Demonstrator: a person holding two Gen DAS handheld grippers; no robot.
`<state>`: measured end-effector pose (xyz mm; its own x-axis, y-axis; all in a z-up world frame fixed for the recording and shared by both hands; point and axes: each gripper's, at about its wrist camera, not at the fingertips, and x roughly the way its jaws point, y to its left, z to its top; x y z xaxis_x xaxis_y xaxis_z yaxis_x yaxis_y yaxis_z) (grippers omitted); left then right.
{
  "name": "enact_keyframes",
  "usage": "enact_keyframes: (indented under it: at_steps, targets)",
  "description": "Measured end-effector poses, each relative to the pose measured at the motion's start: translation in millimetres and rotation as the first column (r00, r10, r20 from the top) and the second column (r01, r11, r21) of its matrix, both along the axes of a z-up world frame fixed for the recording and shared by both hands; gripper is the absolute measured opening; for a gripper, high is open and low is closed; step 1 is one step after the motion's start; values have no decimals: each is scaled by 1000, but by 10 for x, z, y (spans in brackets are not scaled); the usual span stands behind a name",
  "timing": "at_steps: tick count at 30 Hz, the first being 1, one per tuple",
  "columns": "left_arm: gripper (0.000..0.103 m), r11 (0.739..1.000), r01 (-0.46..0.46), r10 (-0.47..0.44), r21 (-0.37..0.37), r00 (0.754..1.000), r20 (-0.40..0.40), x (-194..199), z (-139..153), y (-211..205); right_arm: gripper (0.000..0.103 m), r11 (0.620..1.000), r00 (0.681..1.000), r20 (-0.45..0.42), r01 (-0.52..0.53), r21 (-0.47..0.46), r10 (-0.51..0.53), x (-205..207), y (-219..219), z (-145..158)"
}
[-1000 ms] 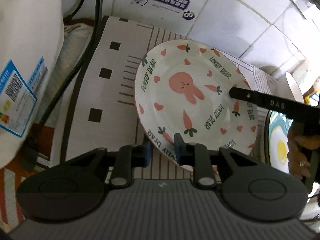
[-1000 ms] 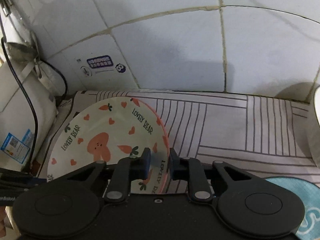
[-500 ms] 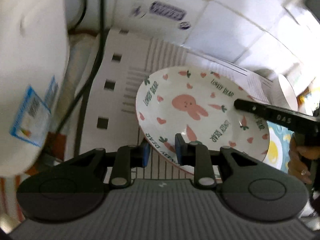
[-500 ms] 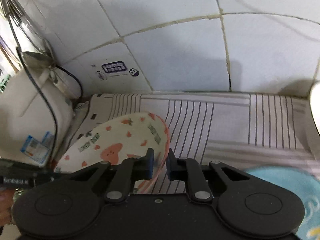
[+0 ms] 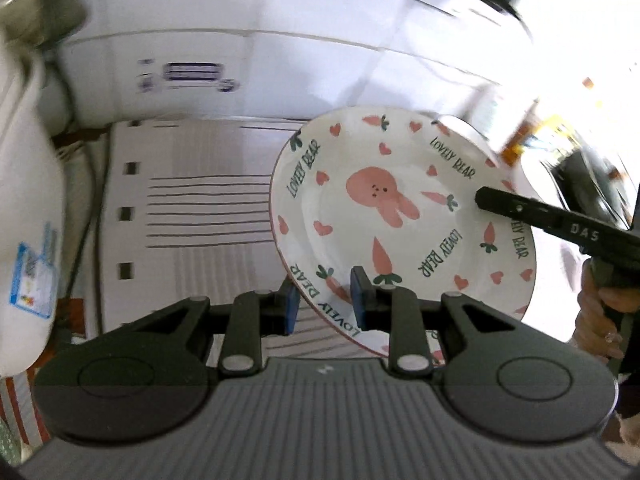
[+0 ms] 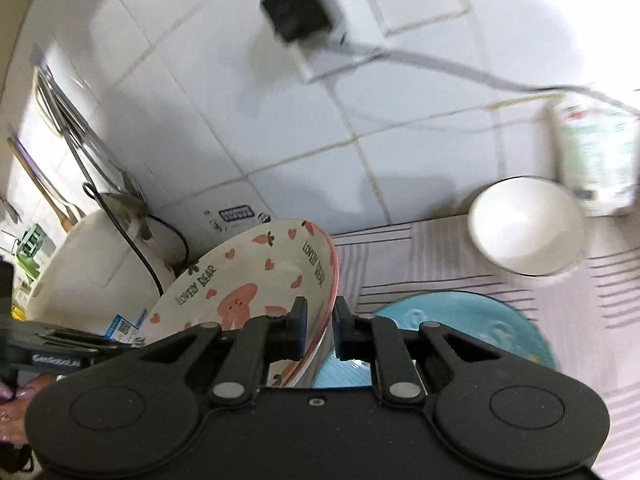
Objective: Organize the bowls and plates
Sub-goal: 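Lift the bunny plate with both grippers and carry it over the egg plate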
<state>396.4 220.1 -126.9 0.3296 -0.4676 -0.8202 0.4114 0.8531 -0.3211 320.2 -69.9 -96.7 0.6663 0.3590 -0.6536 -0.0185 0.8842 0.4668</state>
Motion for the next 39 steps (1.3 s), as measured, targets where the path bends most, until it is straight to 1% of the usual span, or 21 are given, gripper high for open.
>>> enact_keyframes:
  at_steps: [2,6,10,12,18,23,28,35,39]
  targets:
    - [25,999,34,-34,-3,999,-10,-55,36,-103,17,1000,1000,2,19,-9,-18,-171,-91,75]
    - [25,996,89,-88,12,996,-30,-165,56,-368,17,998,998,-18,58,-27,-58,-412,-291,122]
    - [25,992,122,-121,15,991,-59,-257,-26,-598,17,995,994,-46,103,-7,-104,-565,-483,70]
    - [25,991,133,-130,20,987,-91,-276,-90,-707,17,993,991,-66,115,-7,-116,-625,-569,11]
    - [25,989,140,-131,41,975,-178,-249,-325,-911,17,992,985,-120,128,5,-127,-707,-715,-213]
    - [25,989,137,-118,64,964,-240,-181,-480,-1022,17,990,982,-136,137,25,-133,-725,-792,-372]
    - [26,986,136,-107,99,961,-253,-156,-559,-1147,17,991,979,-160,132,35,-125,-690,-857,-506]
    - [27,985,113,-73,130,958,-277,-132,-656,-1224,17,994,977,-190,106,26,-100,-588,-890,-607]
    - [27,985,104,-61,135,955,-290,-123,-665,-1239,17,996,977,-193,82,-37,-87,-530,-812,-570]
